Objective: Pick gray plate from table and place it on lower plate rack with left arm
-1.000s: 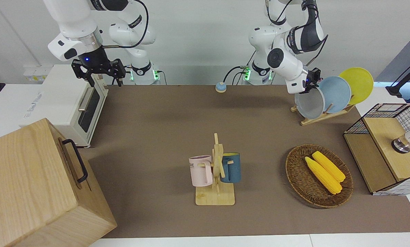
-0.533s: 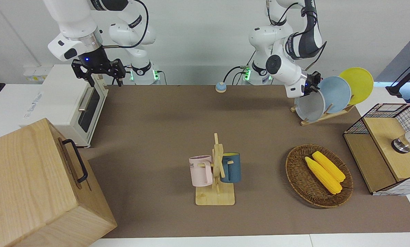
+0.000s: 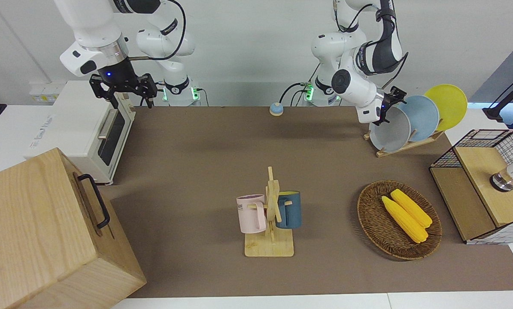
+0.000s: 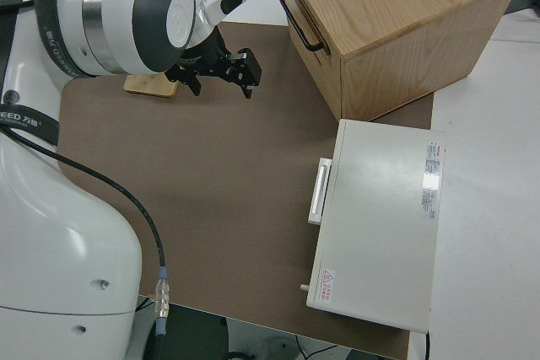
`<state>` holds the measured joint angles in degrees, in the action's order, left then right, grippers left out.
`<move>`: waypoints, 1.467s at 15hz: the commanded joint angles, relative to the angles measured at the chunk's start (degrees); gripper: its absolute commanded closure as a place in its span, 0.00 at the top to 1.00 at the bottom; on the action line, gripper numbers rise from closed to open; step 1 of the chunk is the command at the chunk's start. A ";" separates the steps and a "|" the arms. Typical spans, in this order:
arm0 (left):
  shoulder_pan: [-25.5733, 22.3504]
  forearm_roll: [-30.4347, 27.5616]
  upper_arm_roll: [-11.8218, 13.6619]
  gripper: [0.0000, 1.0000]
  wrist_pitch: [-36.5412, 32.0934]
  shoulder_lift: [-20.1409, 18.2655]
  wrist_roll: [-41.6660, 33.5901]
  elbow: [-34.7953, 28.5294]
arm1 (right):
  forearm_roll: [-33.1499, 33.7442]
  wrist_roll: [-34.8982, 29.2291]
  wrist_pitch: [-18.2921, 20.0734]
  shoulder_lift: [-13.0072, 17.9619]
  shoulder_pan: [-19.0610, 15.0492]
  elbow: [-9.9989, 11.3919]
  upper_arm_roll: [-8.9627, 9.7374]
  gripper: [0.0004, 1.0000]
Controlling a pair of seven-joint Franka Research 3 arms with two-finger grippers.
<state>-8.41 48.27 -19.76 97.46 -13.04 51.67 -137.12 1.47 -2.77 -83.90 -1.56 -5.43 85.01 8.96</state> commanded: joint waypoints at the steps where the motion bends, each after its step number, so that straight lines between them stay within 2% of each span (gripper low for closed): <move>1: 0.68 0.77 -1.50 1.00 -1.65 -0.05 0.54 1.93 | -0.15 -0.22 0.05 -0.02 0.42 -0.37 -0.34 0.98; 5: 0.85 -2.12 -4.83 1.00 -4.20 -0.05 -0.25 5.71 | -0.15 -0.22 0.05 -0.02 0.42 -0.37 -0.34 0.98; 9: 0.94 -11.51 -8.00 1.00 -9.73 0.12 -3.84 14.05 | -0.15 -0.22 0.05 -0.02 0.42 -0.37 -0.34 0.98; 13: 0.94 -18.55 -10.82 1.00 -13.96 0.21 -8.33 19.68 | -0.15 -0.22 0.05 -0.02 0.42 -0.37 -0.34 0.98; 16: 1.03 -24.87 -10.82 1.00 -14.67 0.47 -9.21 23.02 | -0.15 -0.22 0.05 -0.02 0.42 -0.37 -0.34 0.98; 22: 0.94 -38.41 -10.73 1.00 -15.02 1.44 -15.97 29.53 | -0.15 -0.22 0.05 -0.02 0.42 -0.37 -0.34 0.98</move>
<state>-7.75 15.22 -30.91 84.33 -12.82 39.32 -111.21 1.47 -2.77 -83.90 -1.56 -5.43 85.01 8.96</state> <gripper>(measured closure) 0.000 0.013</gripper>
